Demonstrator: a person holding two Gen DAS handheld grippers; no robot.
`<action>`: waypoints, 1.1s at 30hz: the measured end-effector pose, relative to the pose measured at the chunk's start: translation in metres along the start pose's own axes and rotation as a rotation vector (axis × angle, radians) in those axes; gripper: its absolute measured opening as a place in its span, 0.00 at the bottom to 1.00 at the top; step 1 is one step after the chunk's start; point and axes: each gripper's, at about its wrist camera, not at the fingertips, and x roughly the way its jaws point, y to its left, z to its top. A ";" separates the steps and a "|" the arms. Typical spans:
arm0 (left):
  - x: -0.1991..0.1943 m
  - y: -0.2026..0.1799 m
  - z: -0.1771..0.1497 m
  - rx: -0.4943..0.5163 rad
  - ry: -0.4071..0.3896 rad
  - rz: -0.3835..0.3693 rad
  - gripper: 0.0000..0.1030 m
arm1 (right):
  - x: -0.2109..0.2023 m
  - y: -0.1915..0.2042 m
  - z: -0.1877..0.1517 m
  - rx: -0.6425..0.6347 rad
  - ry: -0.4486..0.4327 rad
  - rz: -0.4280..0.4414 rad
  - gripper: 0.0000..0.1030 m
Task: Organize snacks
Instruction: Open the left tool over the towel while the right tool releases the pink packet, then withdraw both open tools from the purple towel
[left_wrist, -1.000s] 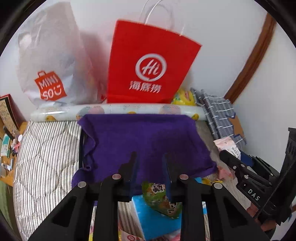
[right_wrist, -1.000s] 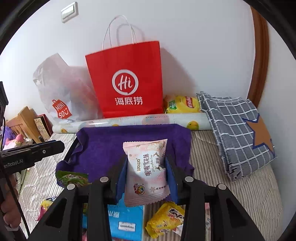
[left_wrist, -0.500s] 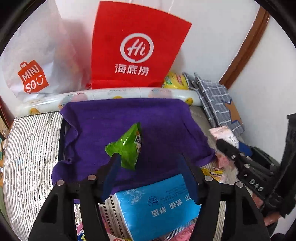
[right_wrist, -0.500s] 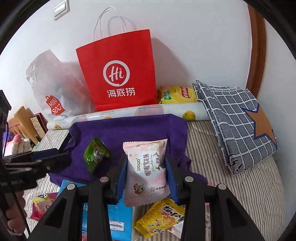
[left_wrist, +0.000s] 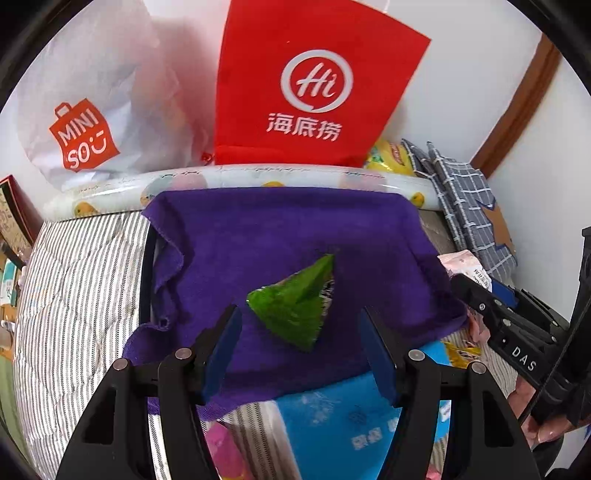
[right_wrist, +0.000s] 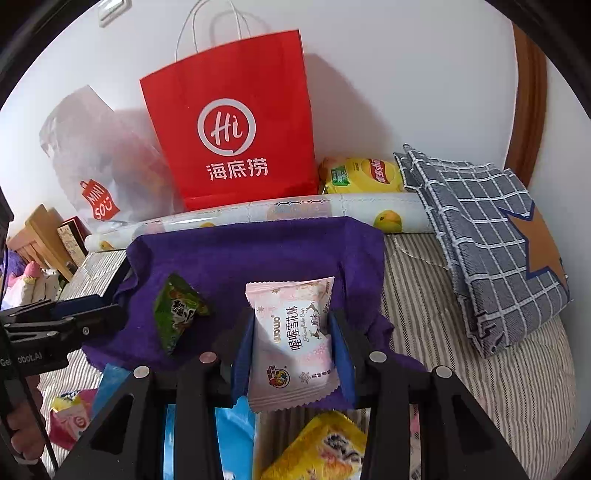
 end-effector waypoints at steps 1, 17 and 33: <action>0.002 0.003 0.001 -0.003 0.000 0.004 0.63 | 0.004 0.000 0.001 -0.001 0.004 -0.003 0.37; 0.023 0.022 0.003 -0.029 0.032 0.005 0.63 | 0.051 -0.007 -0.003 0.026 0.090 -0.029 0.39; -0.030 0.011 -0.011 -0.047 -0.009 0.028 0.72 | -0.010 0.004 -0.008 0.039 0.050 -0.035 0.74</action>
